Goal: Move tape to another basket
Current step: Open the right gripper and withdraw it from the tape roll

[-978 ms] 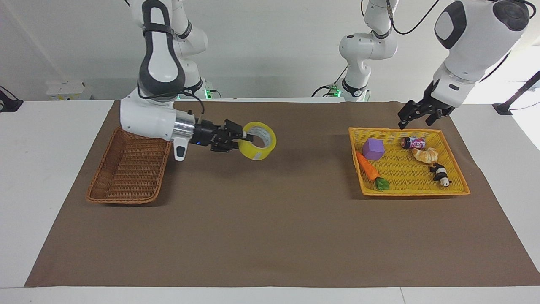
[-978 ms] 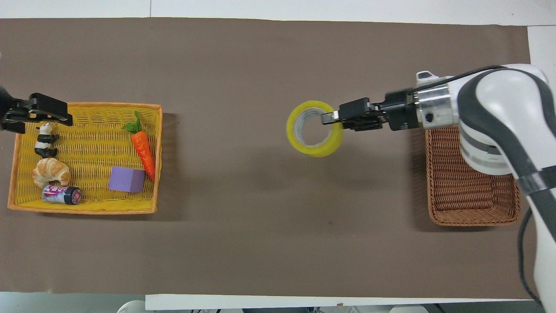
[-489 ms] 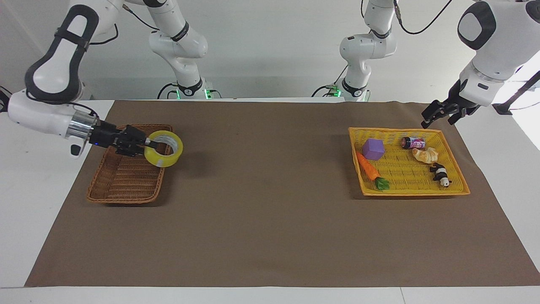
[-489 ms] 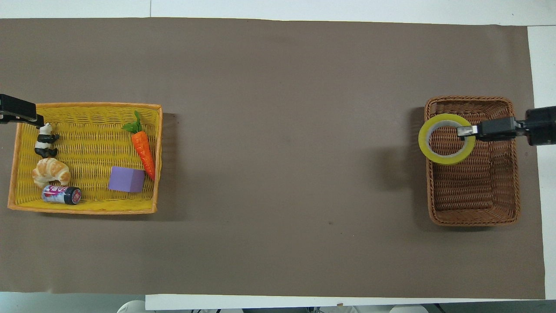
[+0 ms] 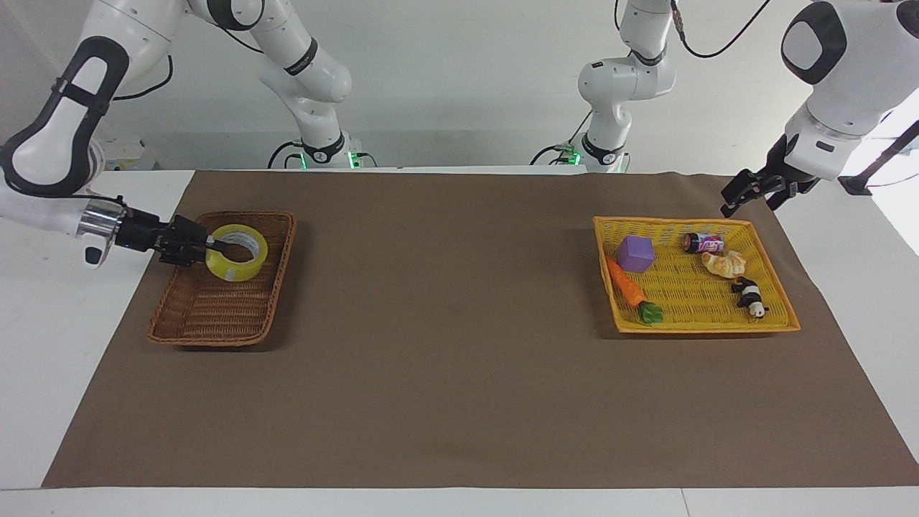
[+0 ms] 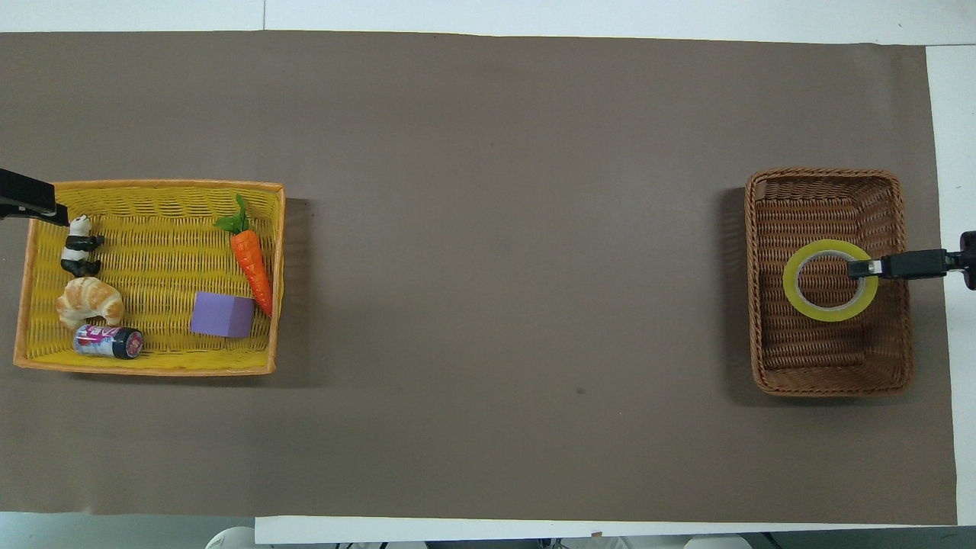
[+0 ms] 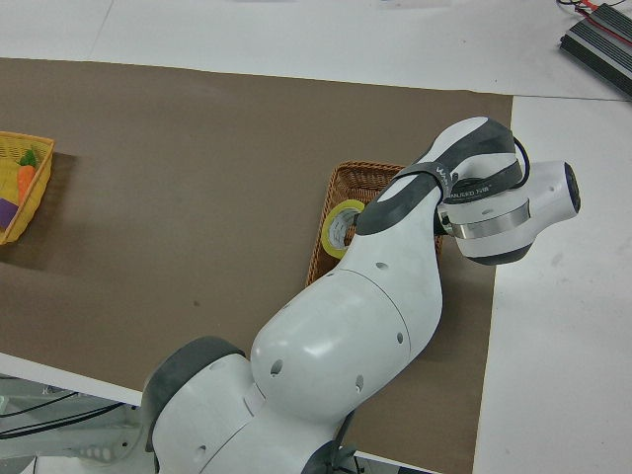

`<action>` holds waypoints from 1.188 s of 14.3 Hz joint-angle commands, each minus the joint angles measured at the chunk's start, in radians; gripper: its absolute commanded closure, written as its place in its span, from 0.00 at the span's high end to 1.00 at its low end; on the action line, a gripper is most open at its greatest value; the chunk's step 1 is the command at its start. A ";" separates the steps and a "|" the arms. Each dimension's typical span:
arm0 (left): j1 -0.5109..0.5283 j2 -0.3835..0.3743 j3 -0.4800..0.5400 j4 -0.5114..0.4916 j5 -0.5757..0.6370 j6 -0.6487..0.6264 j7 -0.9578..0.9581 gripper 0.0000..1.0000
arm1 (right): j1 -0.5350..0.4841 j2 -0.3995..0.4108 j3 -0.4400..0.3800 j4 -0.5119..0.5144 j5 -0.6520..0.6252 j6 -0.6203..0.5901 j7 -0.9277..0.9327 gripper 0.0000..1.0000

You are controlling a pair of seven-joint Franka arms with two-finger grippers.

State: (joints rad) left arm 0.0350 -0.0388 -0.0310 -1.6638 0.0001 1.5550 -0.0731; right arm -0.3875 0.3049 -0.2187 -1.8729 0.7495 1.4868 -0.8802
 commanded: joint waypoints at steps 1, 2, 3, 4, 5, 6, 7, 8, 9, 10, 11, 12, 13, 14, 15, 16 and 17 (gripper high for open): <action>0.057 -0.003 -0.035 0.061 0.018 -0.078 0.016 1.00 | -0.033 0.062 0.015 0.031 -0.018 -0.008 -0.087 0.00; 0.057 -0.004 -0.033 0.078 0.014 -0.090 0.018 1.00 | -0.031 0.063 0.015 0.022 -0.024 0.010 -0.097 0.00; 0.057 -0.001 -0.033 0.087 0.011 -0.099 0.018 1.00 | -0.031 0.063 0.015 0.021 -0.036 0.018 -0.098 0.00; 0.059 0.002 -0.033 0.088 0.009 -0.096 0.018 1.00 | -0.031 0.063 0.015 0.021 -0.042 0.018 -0.099 0.00; 0.059 0.008 -0.033 0.091 0.011 -0.084 0.018 1.00 | -0.030 0.063 0.015 0.020 -0.054 0.023 -0.099 0.00; 0.059 0.020 -0.035 0.107 0.015 -0.066 0.018 1.00 | -0.030 0.063 0.015 0.015 -0.068 0.036 -0.099 0.00; 0.060 0.055 -0.044 0.140 0.015 -0.053 0.018 1.00 | -0.030 0.063 0.015 0.014 -0.074 0.041 -0.099 0.00; 0.063 0.071 -0.061 0.160 0.017 -0.061 0.018 1.00 | -0.028 0.063 0.015 0.014 -0.076 0.041 -0.099 0.00; 0.068 0.071 -0.063 0.159 0.017 -0.061 0.018 1.00 | -0.027 0.063 0.015 0.014 -0.079 0.041 -0.099 0.06; 0.071 0.071 -0.064 0.157 0.017 -0.061 0.018 1.00 | -0.022 0.063 0.015 0.015 -0.097 0.041 -0.099 0.40; 0.077 0.073 -0.064 0.159 0.014 -0.058 0.018 1.00 | -0.016 0.063 0.015 0.014 -0.107 0.044 -0.097 0.99; 0.091 0.085 -0.070 0.164 0.011 -0.053 0.018 1.00 | -0.016 0.063 0.015 0.015 -0.113 0.049 -0.098 1.00; 0.097 0.092 -0.088 0.167 0.006 -0.052 0.018 1.00 | -0.016 0.063 0.015 0.018 -0.114 0.050 -0.099 1.00; 0.098 0.091 -0.092 0.168 0.005 -0.062 0.018 1.00 | -0.016 0.063 0.015 0.018 -0.114 0.053 -0.099 1.00; 0.098 0.089 -0.093 0.168 0.005 -0.065 0.018 1.00 | -0.016 0.063 0.015 0.018 -0.114 0.062 -0.100 1.00; 0.097 0.085 -0.095 0.168 0.003 -0.064 0.016 1.00 | -0.014 0.062 0.016 0.021 -0.116 0.064 -0.100 1.00; 0.097 0.077 -0.093 0.170 0.003 -0.076 0.015 1.00 | -0.013 0.056 0.019 0.024 -0.125 0.064 -0.100 1.00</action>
State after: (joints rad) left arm 0.1120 0.0385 -0.1060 -1.5208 0.0020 1.4980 -0.0676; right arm -0.3975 0.3740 -0.2095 -1.8586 0.6583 1.5445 -0.9704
